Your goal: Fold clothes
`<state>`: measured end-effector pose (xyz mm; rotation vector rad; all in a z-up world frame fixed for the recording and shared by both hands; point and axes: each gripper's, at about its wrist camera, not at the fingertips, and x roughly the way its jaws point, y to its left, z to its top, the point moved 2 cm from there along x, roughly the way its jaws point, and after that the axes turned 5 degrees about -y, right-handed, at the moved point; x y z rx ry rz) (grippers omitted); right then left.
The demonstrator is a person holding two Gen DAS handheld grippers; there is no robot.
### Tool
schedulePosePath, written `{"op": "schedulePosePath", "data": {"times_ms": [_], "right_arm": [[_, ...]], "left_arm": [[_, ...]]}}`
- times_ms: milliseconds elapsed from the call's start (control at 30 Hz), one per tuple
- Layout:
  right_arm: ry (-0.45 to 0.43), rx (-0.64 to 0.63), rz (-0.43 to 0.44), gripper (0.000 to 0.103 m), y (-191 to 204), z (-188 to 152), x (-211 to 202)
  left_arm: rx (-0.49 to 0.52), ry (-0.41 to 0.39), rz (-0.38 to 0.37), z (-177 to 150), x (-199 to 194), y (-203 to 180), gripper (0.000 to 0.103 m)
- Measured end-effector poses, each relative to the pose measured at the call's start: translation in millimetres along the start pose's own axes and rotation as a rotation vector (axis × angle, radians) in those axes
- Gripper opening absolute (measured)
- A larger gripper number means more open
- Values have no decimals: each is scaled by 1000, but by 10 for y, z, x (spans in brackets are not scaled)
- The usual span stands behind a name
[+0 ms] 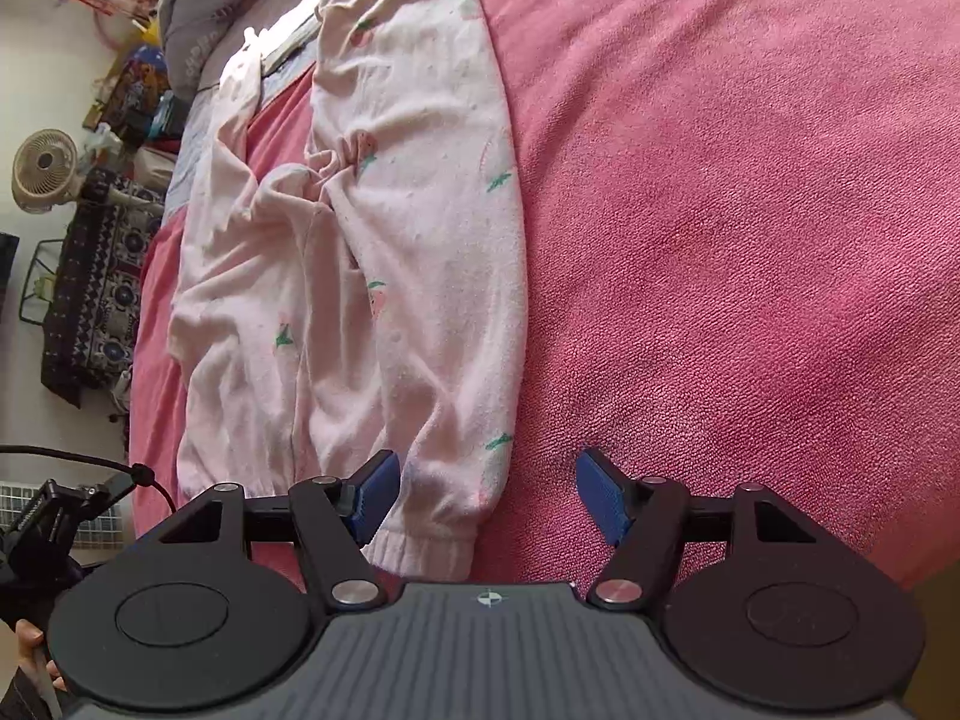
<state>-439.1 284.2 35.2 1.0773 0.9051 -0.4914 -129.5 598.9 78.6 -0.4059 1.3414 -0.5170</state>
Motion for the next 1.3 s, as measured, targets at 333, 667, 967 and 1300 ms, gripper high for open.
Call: {"op": "schedulePosePath", "data": {"times_ms": [333,667,967,1300], "right_arm": [[18,31,-28,65,18,39,36],[-51,7,-71,65,272,-246,59],[-148,-8,-179,11,521,-375,-144],[-64,-226,-334,12,623,-888,-38]], "left_arm": [[6,47,80,-17,18,-139,71],[251,127,209,-282,378,-370,64],[410,48,167,-455,-112,-515,9],[461,139,266,-778,-160,-92,15]]}}
